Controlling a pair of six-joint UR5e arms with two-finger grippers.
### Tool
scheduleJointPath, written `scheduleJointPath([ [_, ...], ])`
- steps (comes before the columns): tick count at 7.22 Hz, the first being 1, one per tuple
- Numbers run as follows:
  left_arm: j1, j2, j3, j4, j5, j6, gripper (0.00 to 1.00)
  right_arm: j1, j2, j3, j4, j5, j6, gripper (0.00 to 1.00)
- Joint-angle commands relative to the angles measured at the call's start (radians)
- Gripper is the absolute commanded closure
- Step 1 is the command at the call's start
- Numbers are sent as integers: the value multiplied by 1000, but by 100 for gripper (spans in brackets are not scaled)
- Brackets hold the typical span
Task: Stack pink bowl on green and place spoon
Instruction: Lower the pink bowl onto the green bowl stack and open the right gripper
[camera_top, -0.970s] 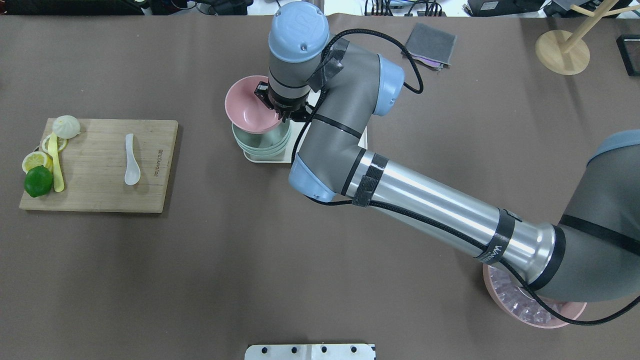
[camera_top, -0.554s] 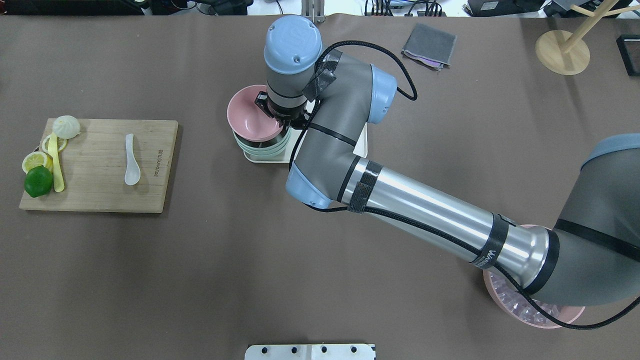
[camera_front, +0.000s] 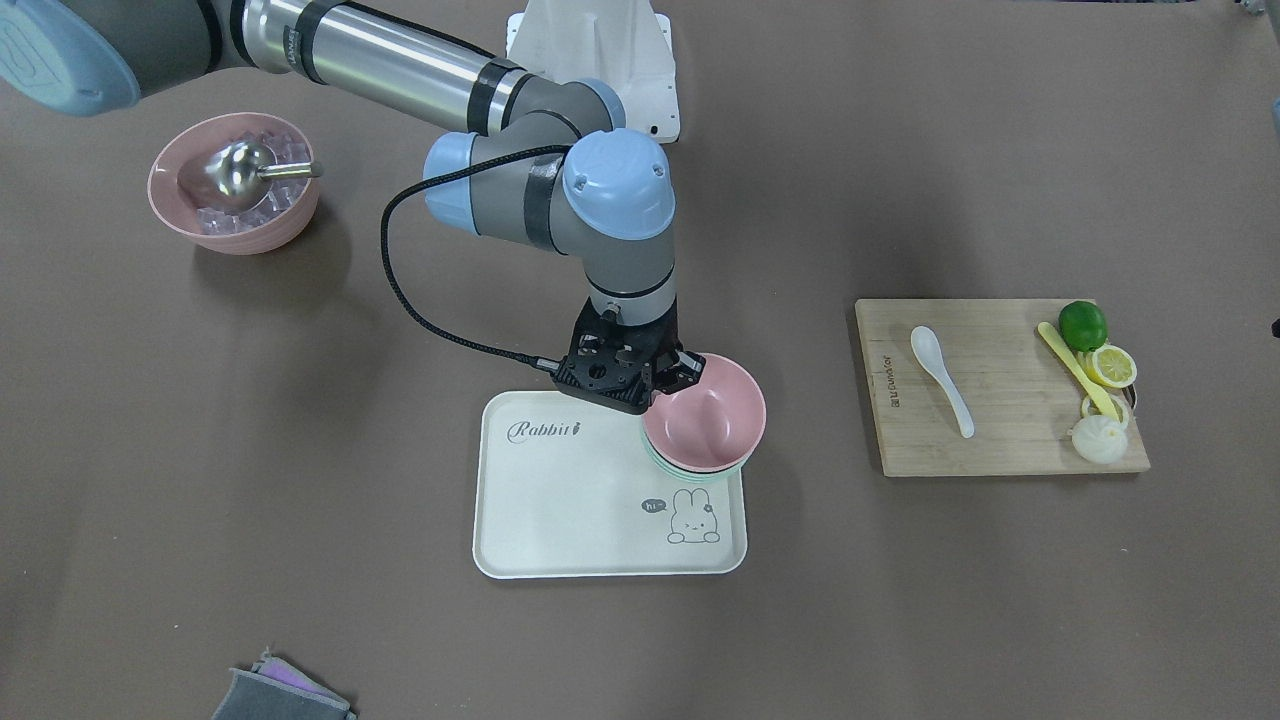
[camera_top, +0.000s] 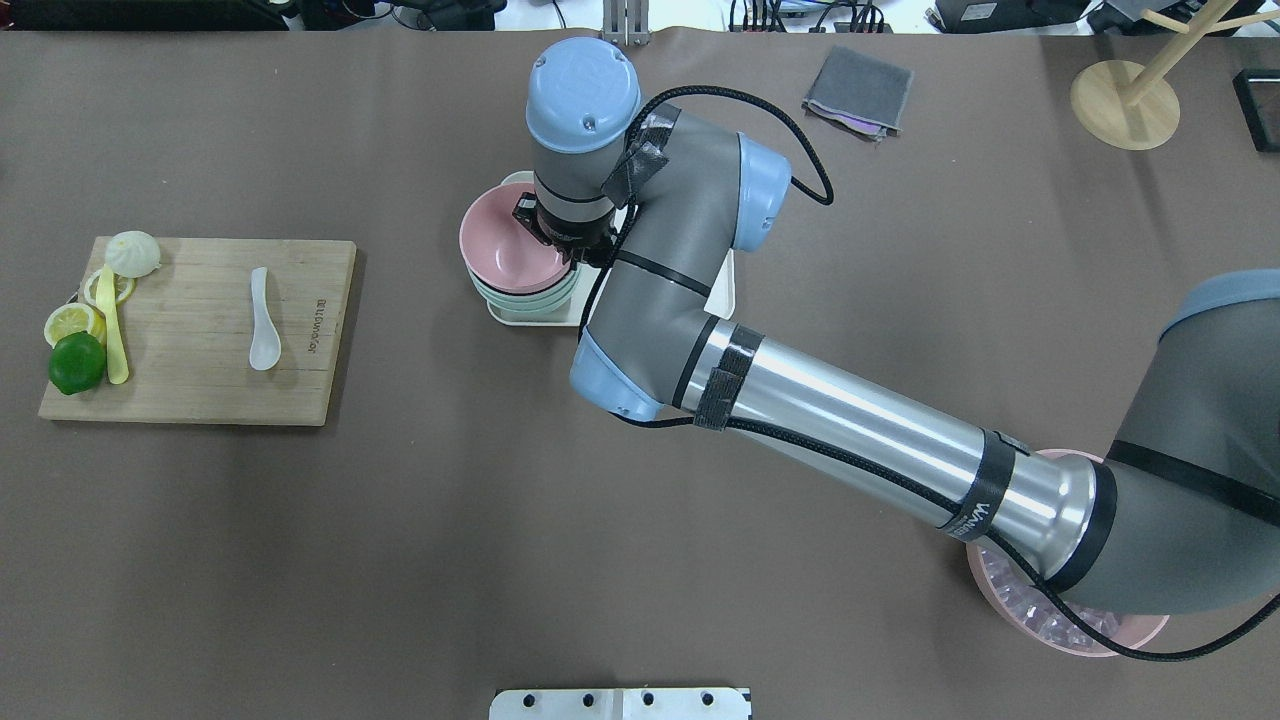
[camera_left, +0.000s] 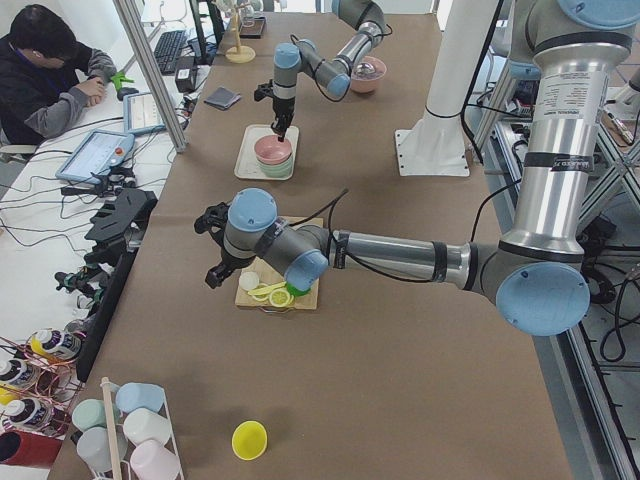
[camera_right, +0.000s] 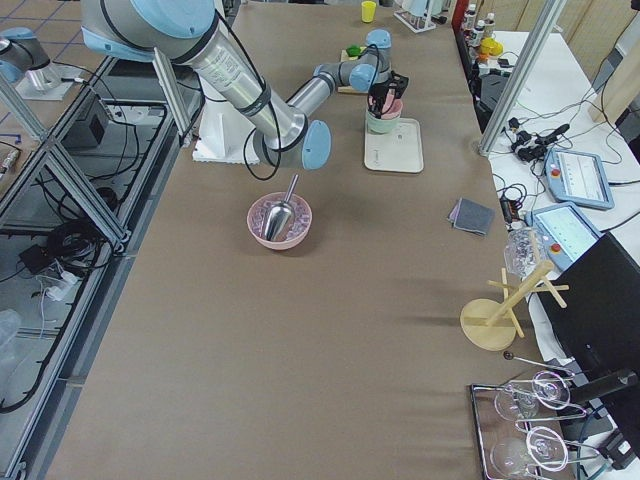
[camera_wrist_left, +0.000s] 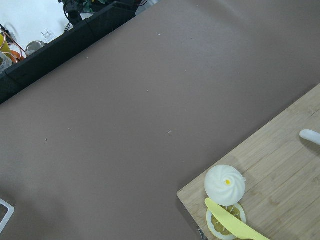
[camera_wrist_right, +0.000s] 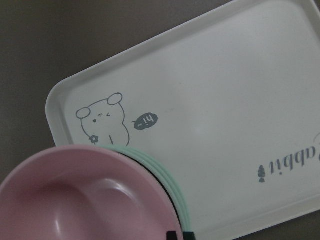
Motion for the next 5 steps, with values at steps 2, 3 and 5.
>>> scheduleJointPath([
  [2, 0, 2, -2, -3, 0, 0, 1, -6, 0, 0, -12, 7, -4, 100],
  [3, 0, 2, 0, -12, 0, -2, 1, -8, 0, 0, -12, 7, -4, 100],
  [5, 0, 8, -2, -14, 0, -2, 1, -8, 0, 0, -11, 7, -4, 100],
])
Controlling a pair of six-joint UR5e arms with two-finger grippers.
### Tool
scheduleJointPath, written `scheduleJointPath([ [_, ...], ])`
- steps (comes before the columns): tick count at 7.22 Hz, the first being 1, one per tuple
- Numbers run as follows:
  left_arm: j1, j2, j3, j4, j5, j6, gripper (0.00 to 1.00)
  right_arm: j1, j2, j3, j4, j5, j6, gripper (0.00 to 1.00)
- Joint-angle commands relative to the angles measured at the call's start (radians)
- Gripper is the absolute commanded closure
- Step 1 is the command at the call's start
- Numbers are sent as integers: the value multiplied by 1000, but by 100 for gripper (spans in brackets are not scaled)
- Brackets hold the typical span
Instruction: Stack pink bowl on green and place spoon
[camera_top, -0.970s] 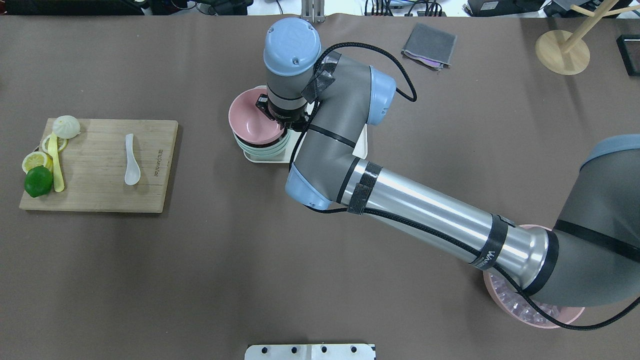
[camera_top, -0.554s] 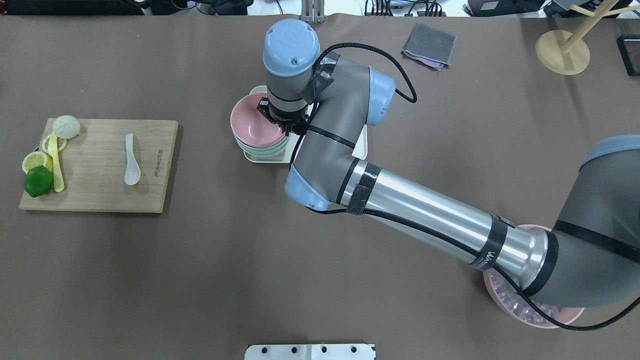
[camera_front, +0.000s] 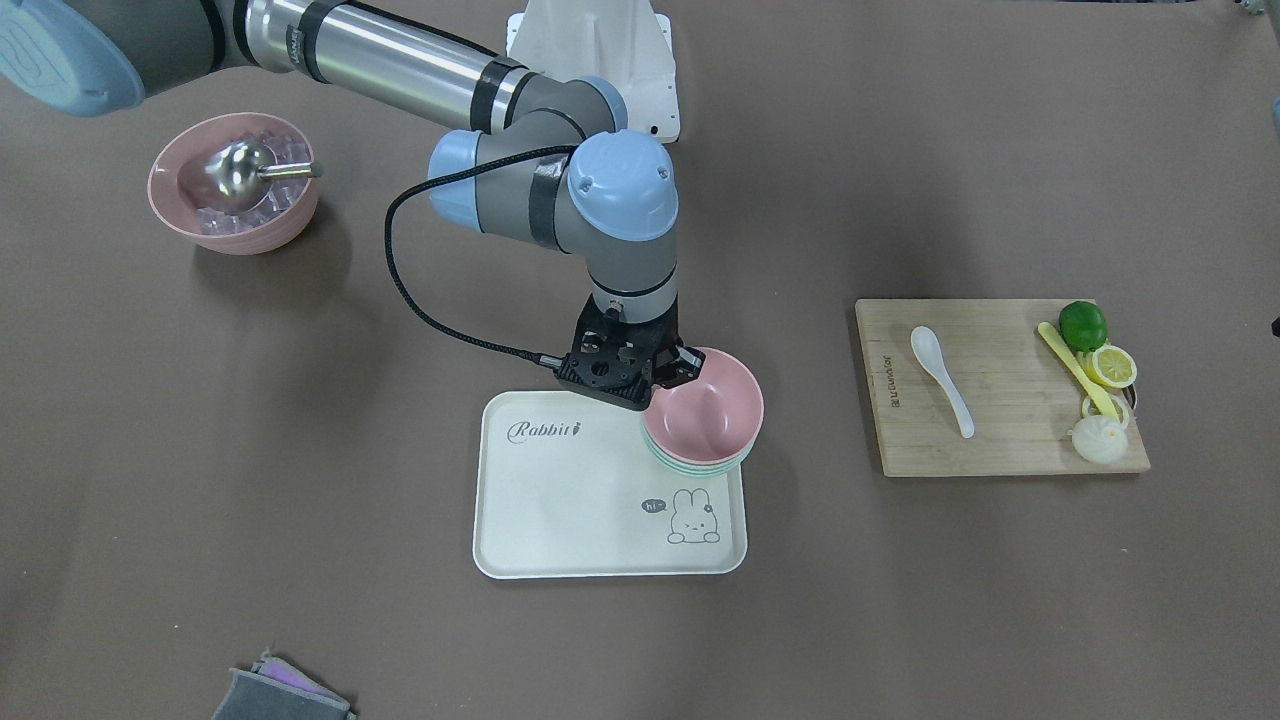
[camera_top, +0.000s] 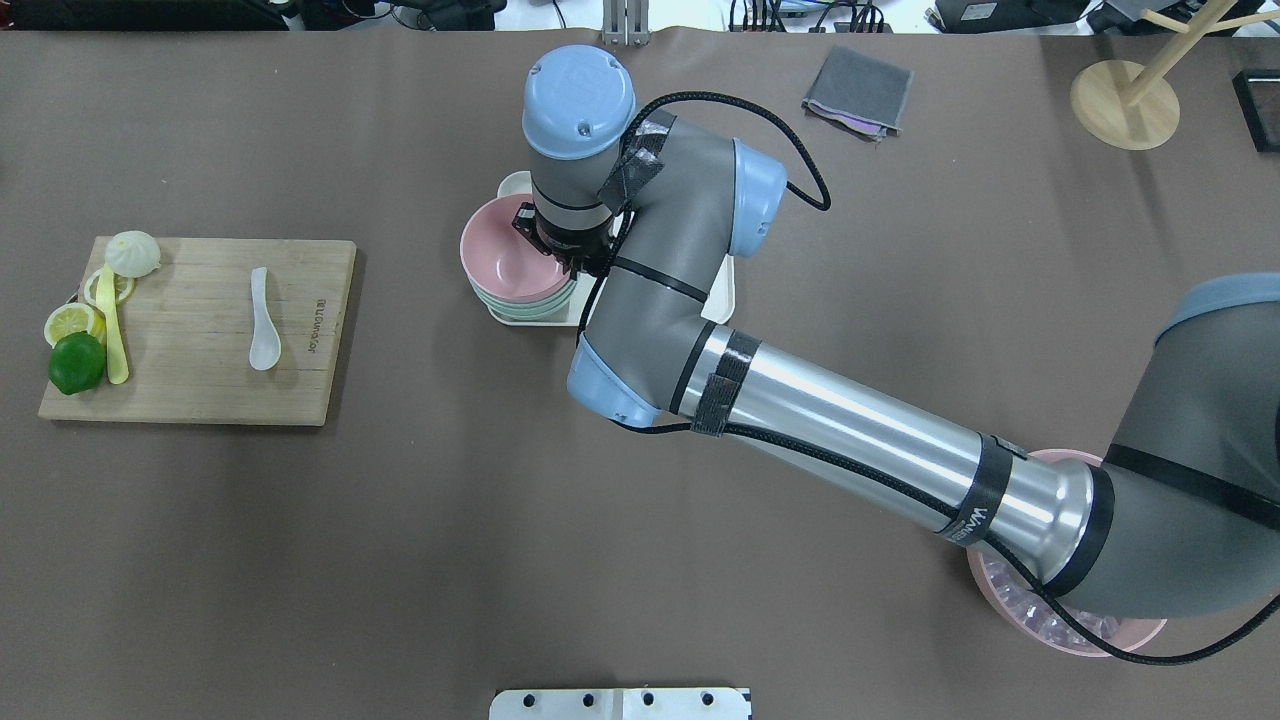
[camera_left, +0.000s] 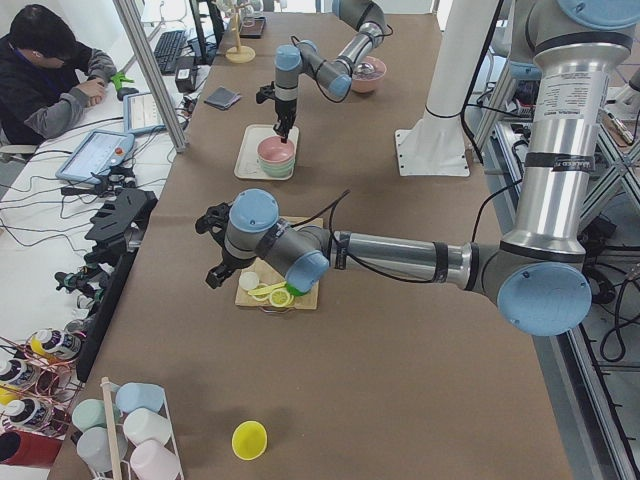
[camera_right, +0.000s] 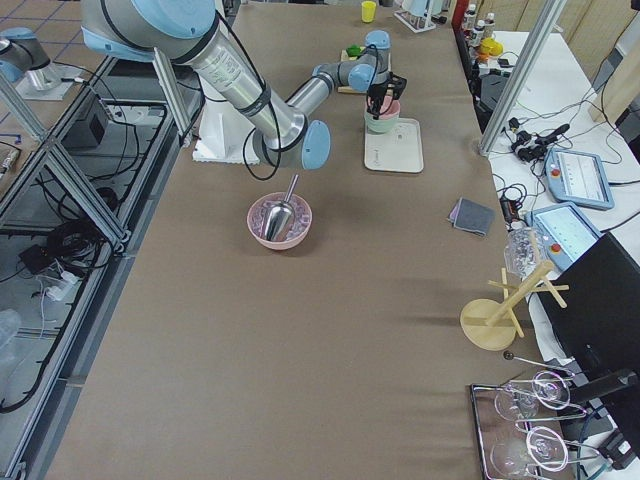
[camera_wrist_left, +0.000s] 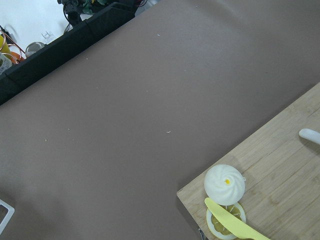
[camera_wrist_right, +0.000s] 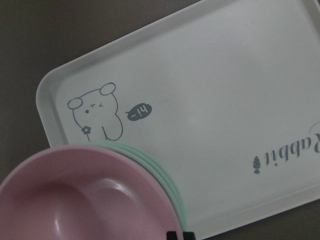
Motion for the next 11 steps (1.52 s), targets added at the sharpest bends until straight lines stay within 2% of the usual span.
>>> scheduleJointPath([
  [1, 0, 4, -1, 0, 0, 0, 1, -1, 0, 0, 1, 2, 0, 96],
  [2, 0, 2, -1, -2, 0, 0, 1, -1, -2, -2, 1, 2, 0, 66],
  [3, 0, 4, -1, -2, 0, 0, 1, -1, -2, 0, 2, -4, 3, 30],
  [4, 0, 2, -1, 0, 0, 0, 1, -1, -2, 0, 2, -8, 3, 5],
  [6, 0, -1, -4, 1, 0, -11, 1, 5, -3, 5, 2, -8, 0, 1],
  [8, 40, -10, -14, 0, 0, -233, 1, 57, -47, 26, 1, 11, -23, 0],
  [9, 82, -12, -25, 1, 3, -349, 1, 91, -145, 96, 2, 23, -116, 0],
  [10, 116, -16, -42, 0, 9, -491, 1, 134, -276, 217, 2, 22, -249, 0],
  [11, 142, -16, -54, -3, 12, -594, 1, 204, -367, 295, 4, 50, -352, 0],
])
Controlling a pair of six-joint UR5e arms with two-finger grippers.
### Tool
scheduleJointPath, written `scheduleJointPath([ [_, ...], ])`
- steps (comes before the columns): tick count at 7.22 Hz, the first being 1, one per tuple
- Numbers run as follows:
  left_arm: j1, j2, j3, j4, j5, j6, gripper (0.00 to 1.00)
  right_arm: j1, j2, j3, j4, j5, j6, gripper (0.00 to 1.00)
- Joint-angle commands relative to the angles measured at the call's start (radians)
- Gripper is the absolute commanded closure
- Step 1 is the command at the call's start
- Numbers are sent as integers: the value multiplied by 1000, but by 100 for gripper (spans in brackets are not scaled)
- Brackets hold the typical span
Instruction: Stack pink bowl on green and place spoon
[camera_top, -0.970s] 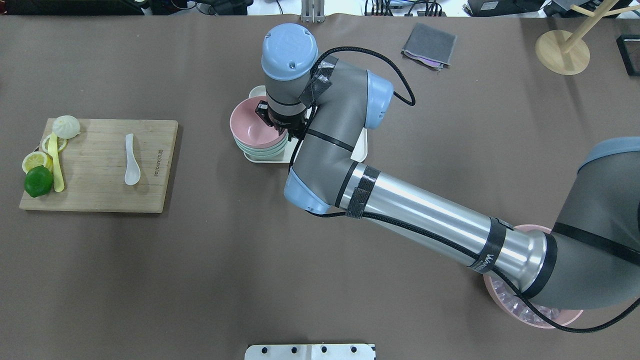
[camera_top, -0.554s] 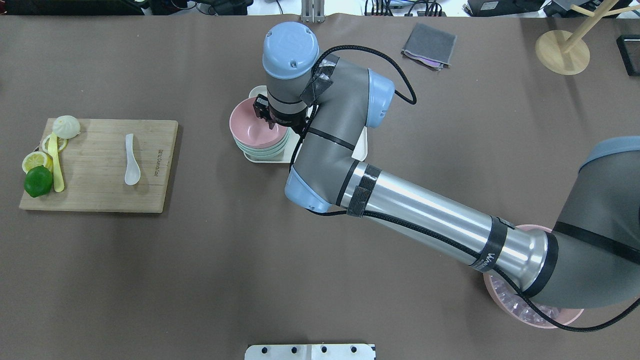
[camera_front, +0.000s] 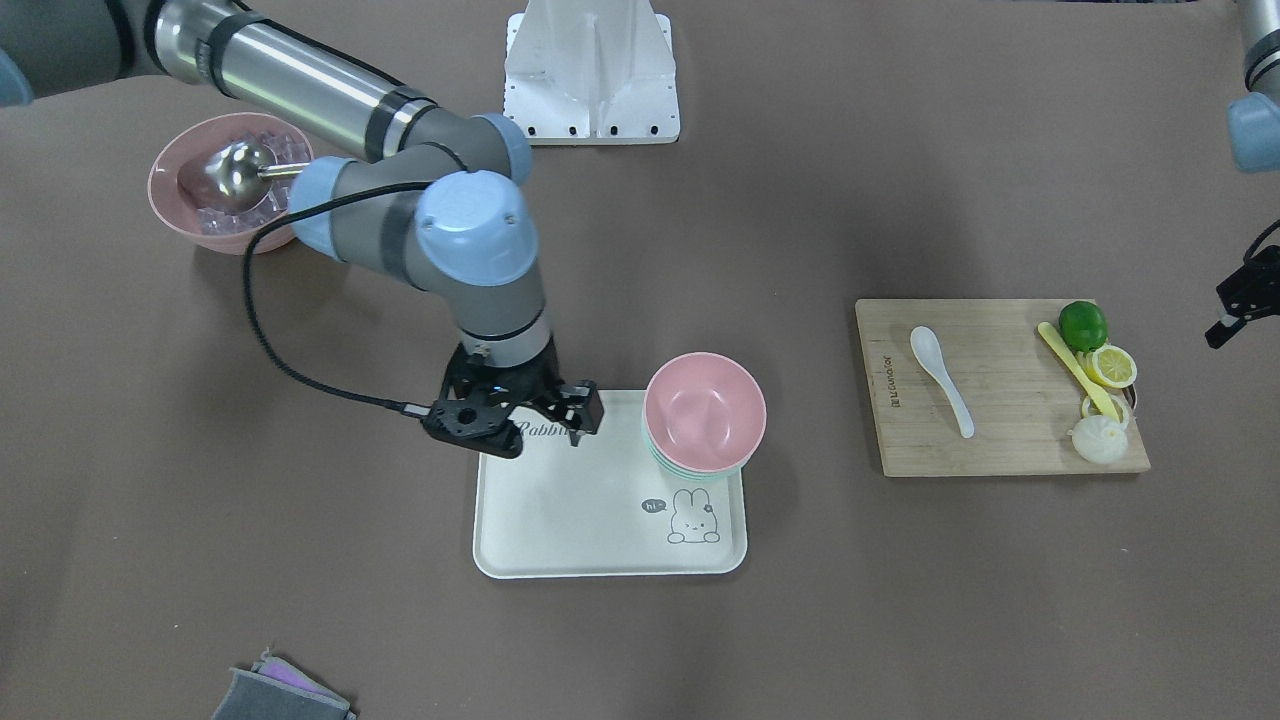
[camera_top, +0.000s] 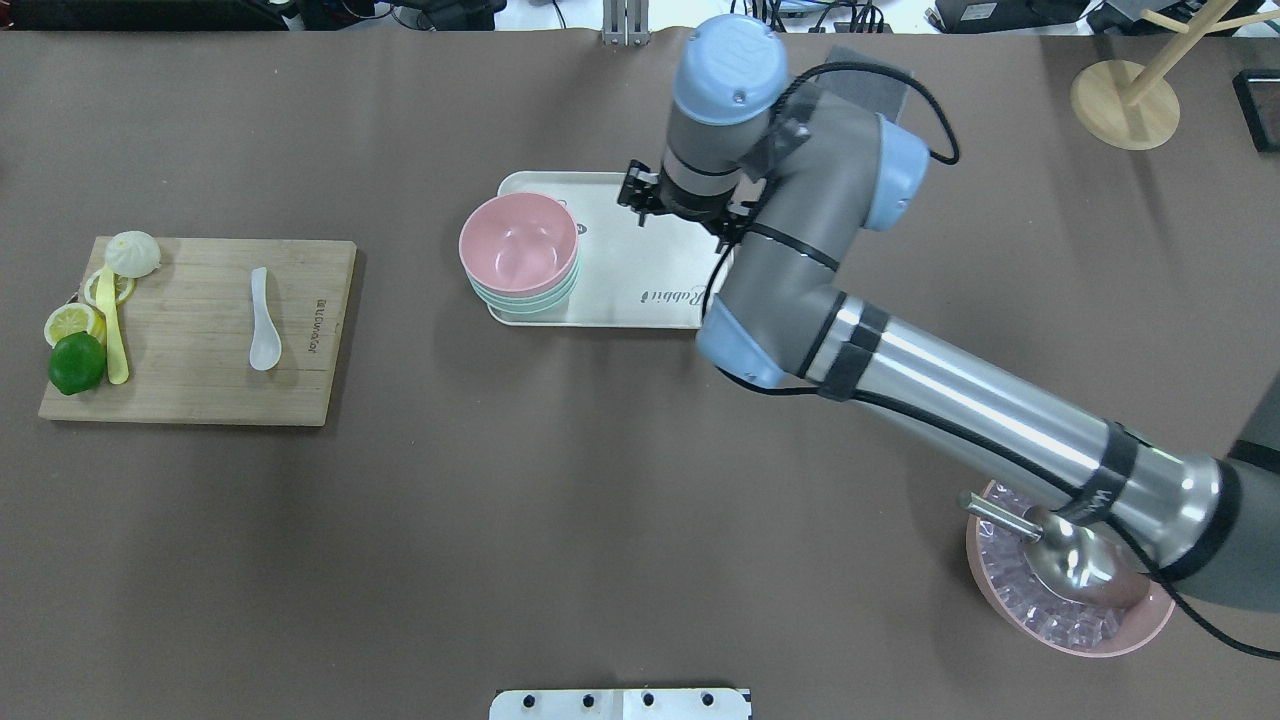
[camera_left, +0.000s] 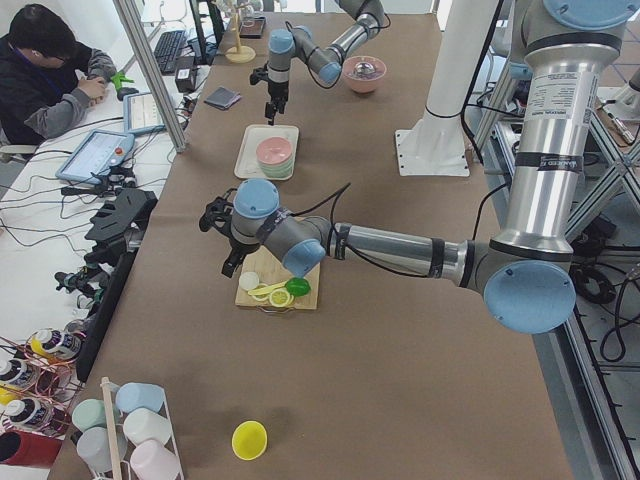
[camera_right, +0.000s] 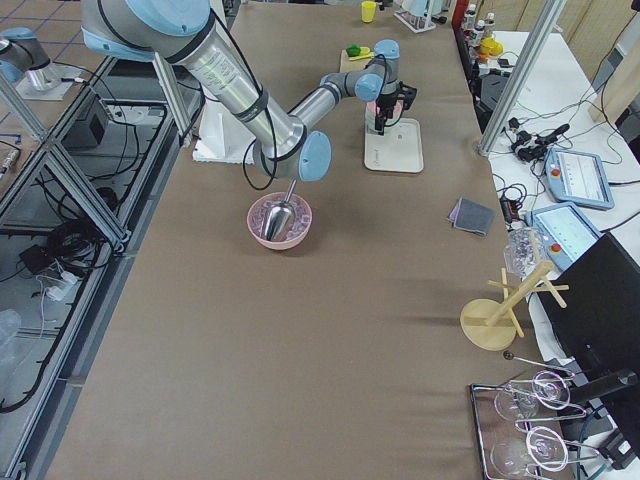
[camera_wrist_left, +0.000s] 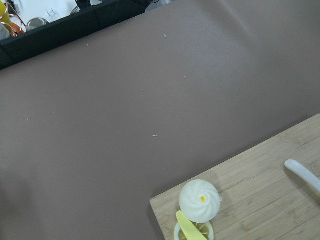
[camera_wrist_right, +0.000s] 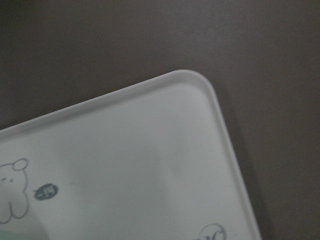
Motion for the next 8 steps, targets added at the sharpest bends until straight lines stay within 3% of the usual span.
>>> scheduleJointPath([
  [1, 79, -2, -23, -6, 34, -279, 2, 150, -161, 116, 0, 103, -238, 0],
  [3, 261, -2, -44, -96, 235, -577, 2, 293, -258, 132, 9, 228, -494, 0],
  [5, 415, -3, -44, -99, 423, -696, 2, 408, -391, 158, 17, 282, -717, 0],
  [7, 491, -3, -43, -99, 495, -727, 2, 558, -509, 155, 6, 403, -950, 0],
  [8, 526, -23, -38, -95, 535, -785, 4, 604, -563, 150, 7, 403, -999, 0],
])
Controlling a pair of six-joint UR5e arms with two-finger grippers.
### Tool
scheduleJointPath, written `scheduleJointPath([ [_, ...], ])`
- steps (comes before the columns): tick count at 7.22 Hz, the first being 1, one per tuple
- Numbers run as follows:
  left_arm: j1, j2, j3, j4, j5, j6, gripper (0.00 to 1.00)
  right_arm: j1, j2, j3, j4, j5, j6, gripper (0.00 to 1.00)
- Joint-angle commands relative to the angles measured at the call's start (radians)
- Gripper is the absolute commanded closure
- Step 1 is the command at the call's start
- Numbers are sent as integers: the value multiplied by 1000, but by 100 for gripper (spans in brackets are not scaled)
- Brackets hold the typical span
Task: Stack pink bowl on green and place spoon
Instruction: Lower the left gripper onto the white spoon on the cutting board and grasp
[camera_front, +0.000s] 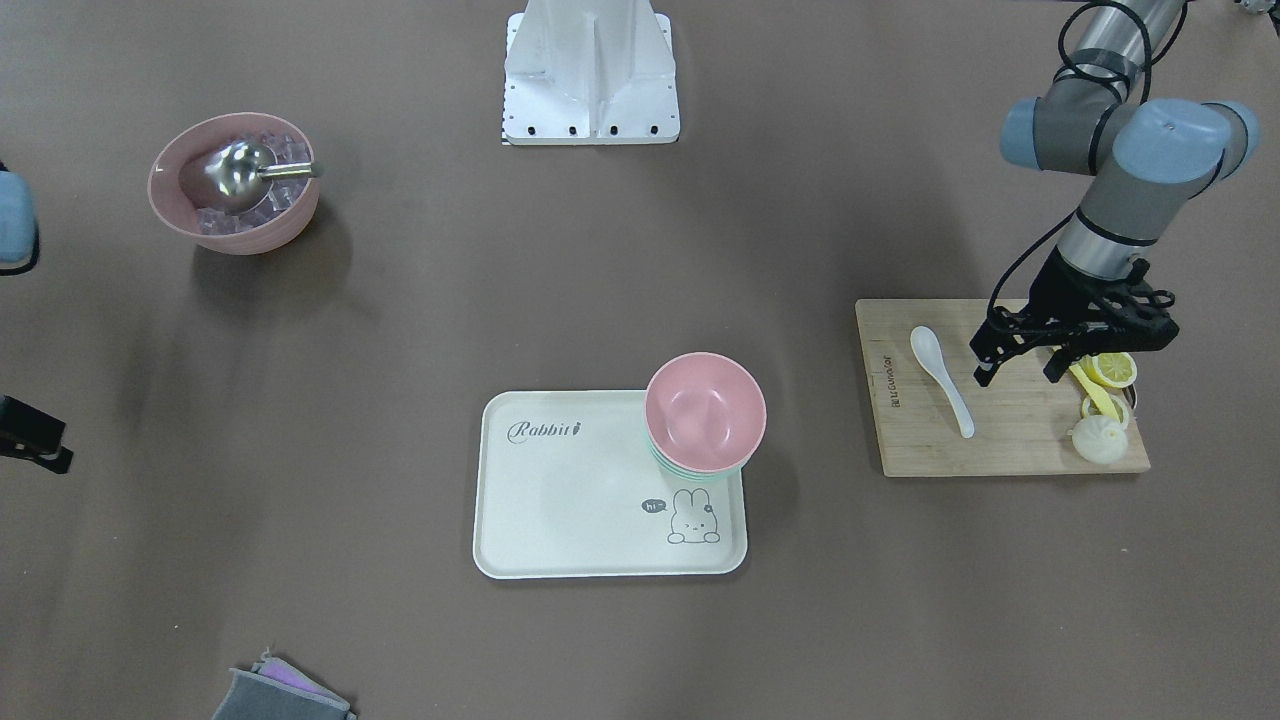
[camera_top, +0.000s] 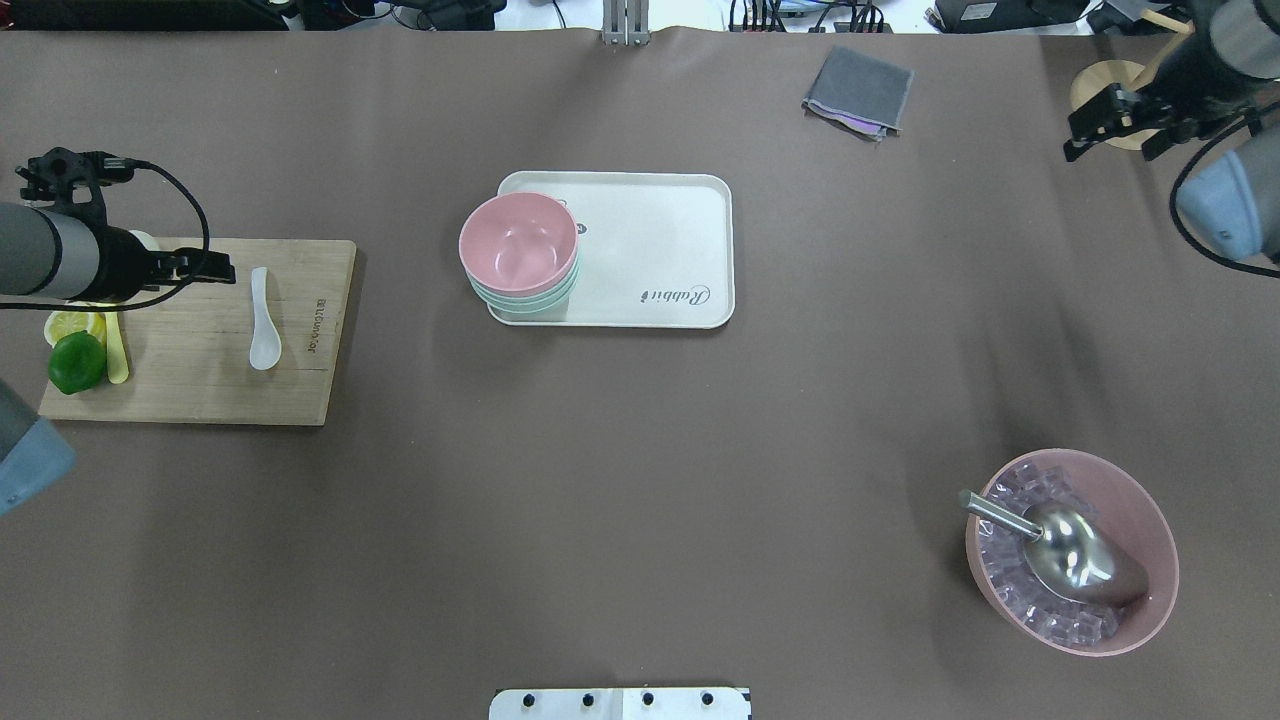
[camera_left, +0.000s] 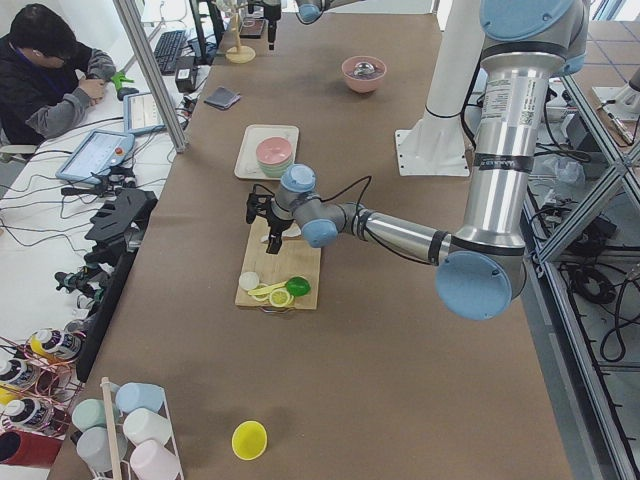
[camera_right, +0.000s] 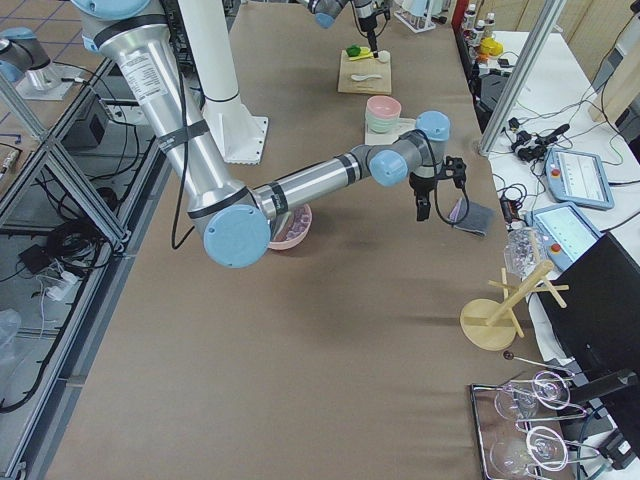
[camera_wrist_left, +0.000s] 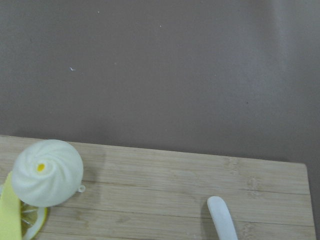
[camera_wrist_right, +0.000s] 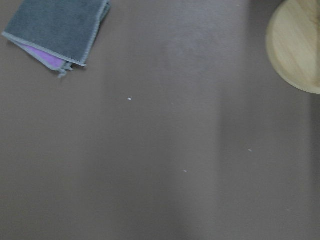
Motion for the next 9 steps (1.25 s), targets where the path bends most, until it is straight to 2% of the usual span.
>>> scheduleJointPath([
  [1, 66, -37, 12, 11, 80, -77, 11, 113, -115, -3, 3, 25, -129, 0],
  [2, 73, -54, 19, 12, 88, -104, 21, 141, -155, -5, 6, 20, -187, 0],
  [3, 86, -56, 25, 11, 102, -113, 37, 157, -189, -5, 8, 17, -222, 0],
  [4, 105, -56, 29, 11, 118, -113, 46, 163, -201, -3, 8, 13, -224, 0],
  [6, 114, -53, 29, 9, 120, -111, 59, 163, -206, -3, 9, 1, -224, 0],
  [8, 114, -51, 31, 9, 122, -108, 67, 163, -206, -3, 9, -1, -224, 0],
  [9, 114, -50, 37, 6, 122, -107, 79, 163, -208, -5, 9, -1, -224, 0],
])
